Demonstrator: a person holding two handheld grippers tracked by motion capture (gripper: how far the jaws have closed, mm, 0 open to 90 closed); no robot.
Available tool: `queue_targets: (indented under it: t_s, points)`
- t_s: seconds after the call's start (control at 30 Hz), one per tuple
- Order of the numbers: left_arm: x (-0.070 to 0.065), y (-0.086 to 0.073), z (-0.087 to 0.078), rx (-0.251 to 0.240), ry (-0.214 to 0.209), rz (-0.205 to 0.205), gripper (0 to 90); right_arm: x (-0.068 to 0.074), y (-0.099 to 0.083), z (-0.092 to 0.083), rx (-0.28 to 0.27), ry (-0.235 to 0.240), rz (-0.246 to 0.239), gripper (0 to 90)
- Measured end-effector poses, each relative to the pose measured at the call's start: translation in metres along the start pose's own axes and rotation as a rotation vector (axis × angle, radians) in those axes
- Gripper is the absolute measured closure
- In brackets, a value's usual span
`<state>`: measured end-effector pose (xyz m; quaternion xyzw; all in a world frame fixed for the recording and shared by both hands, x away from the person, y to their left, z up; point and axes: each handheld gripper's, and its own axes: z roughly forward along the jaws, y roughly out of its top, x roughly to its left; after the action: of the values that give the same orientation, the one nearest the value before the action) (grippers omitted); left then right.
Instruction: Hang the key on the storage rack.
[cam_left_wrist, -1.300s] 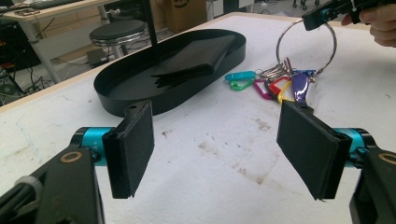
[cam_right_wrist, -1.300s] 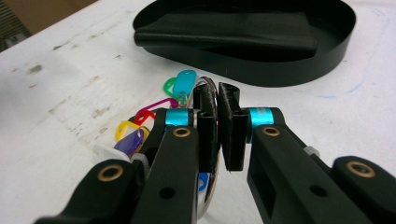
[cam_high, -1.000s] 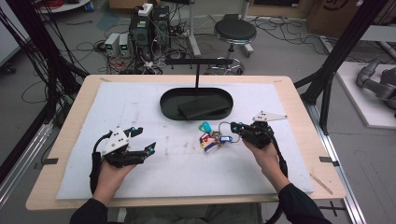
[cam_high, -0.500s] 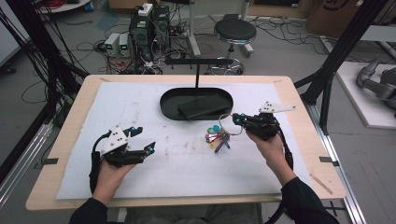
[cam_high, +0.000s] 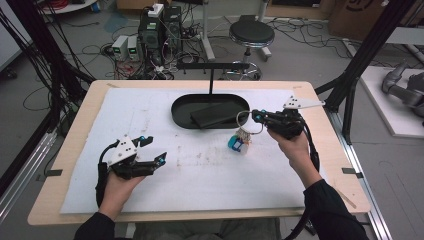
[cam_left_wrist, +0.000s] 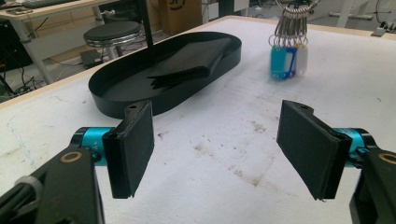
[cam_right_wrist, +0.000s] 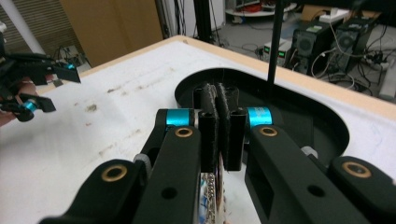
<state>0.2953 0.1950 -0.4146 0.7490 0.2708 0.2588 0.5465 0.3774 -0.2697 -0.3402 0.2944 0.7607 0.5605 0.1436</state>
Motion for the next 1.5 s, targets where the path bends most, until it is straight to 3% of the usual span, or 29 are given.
queue_targets:
  t_s: [0.57, 0.97, 1.5]
  points:
    - [-0.001, 0.0, 0.001, -0.003, -0.014, 0.0, 27.6, -0.021, 0.041, -0.002, -0.063, -0.01, -0.029, 88.1]
    - [-0.001, 0.0, -0.002, -0.01, -0.011, -0.002, 27.5, -0.032, 0.068, 0.016, -0.089, -0.026, -0.052, 88.1]
    - [0.0, -0.001, -0.003, -0.014, -0.014, -0.006, 27.5, -0.045, 0.094, 0.048, -0.066, -0.069, -0.091, 88.1]
